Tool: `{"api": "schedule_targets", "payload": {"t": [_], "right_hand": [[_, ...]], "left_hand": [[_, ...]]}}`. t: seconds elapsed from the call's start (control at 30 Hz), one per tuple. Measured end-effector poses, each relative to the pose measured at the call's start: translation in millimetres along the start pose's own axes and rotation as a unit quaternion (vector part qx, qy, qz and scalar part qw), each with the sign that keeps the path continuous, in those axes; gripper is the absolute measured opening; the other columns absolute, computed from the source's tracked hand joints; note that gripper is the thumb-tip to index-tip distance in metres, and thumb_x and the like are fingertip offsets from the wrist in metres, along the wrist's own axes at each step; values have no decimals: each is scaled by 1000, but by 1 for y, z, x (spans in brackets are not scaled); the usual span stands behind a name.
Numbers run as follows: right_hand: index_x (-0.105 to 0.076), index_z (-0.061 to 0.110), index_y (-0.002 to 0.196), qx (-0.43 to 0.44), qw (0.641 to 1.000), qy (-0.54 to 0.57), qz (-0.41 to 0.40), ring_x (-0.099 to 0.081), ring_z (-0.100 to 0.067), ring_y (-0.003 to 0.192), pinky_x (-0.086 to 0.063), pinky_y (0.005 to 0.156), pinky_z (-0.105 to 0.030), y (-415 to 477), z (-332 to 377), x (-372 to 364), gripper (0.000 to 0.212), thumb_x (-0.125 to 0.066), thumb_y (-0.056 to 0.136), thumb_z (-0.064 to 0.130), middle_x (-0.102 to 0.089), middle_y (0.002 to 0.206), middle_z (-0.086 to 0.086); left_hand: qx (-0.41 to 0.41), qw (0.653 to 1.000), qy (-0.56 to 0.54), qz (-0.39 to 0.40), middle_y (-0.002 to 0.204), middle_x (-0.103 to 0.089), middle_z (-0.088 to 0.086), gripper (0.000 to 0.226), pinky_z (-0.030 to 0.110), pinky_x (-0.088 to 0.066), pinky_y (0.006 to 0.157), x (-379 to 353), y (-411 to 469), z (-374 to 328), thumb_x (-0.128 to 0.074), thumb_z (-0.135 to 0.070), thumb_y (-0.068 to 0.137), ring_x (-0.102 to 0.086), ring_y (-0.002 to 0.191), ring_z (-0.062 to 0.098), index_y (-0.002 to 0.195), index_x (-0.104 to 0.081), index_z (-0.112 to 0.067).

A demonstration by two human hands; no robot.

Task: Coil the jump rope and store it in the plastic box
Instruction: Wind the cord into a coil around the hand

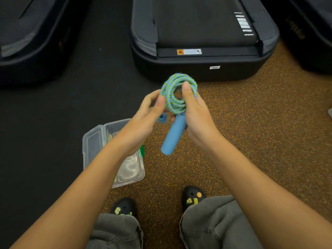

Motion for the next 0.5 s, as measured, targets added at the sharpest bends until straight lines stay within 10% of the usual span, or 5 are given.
{"api": "schedule_targets", "payload": {"t": [0.3,0.5], "right_hand": [[-54,10,97,-41,989,134,-49,-50,-11,45,-44,40,-22,9,6,15,31,-41,96,38,-59,68,-7],[-55,8,107,-36,993,110,-5,-46,-9,44,-39,38,-18,11,12,17,36,-34,99,36,-70,68,-7]], "left_hand": [[58,993,43,93,120,-60,-12,44,27,-48,93,-3,-2,23,-64,-47,78,-59,106,2,118,-51,-37],[31,997,-37,-63,84,-63,-4,17,23,-52,72,18,6,13,-46,-24,93,-65,78,7,103,-60,-22]]}}
Point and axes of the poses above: each hand's wrist, its own y-axis towards the middle knuckle, its own x-axis out of the back of the hand, z = x × y, the point moved 4 cm from there along y, towards the middle knuckle
